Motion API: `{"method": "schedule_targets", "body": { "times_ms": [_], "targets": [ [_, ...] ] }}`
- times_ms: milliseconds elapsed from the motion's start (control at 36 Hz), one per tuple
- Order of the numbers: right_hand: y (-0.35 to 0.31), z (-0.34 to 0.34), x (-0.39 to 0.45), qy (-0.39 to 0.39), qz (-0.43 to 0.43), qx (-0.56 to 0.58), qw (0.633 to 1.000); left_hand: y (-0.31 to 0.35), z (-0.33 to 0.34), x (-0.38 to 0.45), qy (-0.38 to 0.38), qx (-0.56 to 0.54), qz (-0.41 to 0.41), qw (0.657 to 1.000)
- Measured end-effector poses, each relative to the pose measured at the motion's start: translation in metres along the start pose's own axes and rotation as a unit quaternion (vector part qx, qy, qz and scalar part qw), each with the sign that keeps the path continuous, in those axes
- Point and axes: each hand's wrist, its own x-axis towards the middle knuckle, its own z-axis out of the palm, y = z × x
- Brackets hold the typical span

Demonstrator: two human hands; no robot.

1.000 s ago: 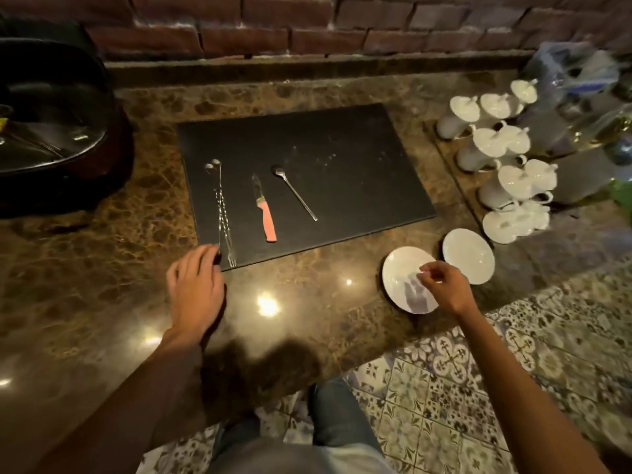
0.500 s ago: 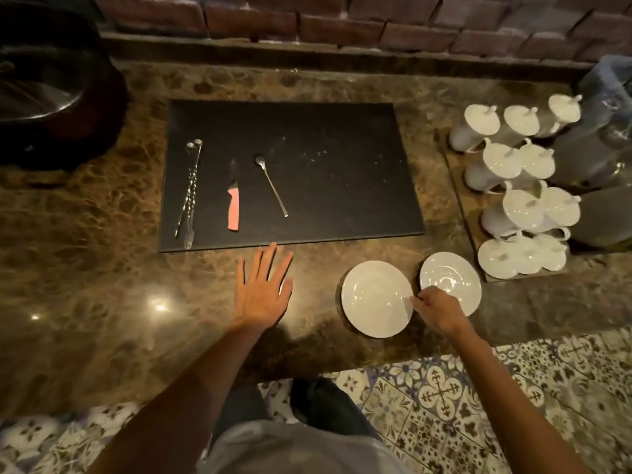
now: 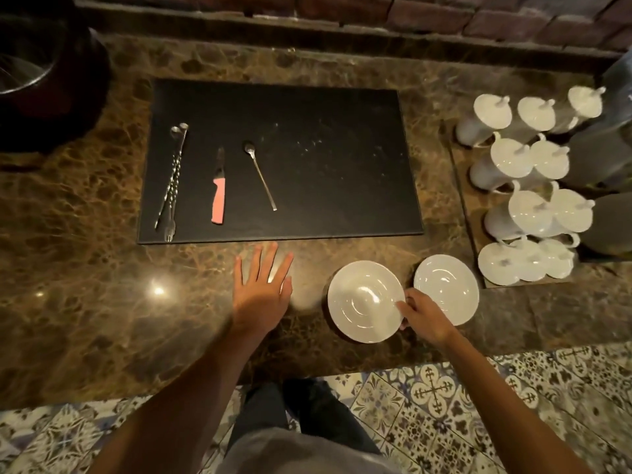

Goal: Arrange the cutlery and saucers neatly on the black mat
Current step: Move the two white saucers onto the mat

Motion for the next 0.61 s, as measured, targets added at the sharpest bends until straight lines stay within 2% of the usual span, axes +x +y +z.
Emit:
{"method": "schedule_targets", "body": {
  "times_ms": [83,194,417,611],
  "targets": [
    [-0.003,-0.004,-0.003,-0.014,-0.016,0.061,0.998,-0.001,0.0,0.001,-0.035,-0.001,-0.006,0.999],
    [-0.022,-0.015,0.006,0.011,-0.015,0.108,0.994,-0.003,0.0,0.005,-0.104,0.006,-0.019,0.994],
    [-0.101,-0.054,0.087,0.103,-0.004,0.26,0.96,-0.003,-0.002,0.006,-0.105,0.019,-0.012,0.994],
    [-0.175,-0.067,0.165,0.11,0.035,0.408,0.906,-0.002,0.001,0.005,-0.098,0.005,-0.02,0.995]
  ]
}}
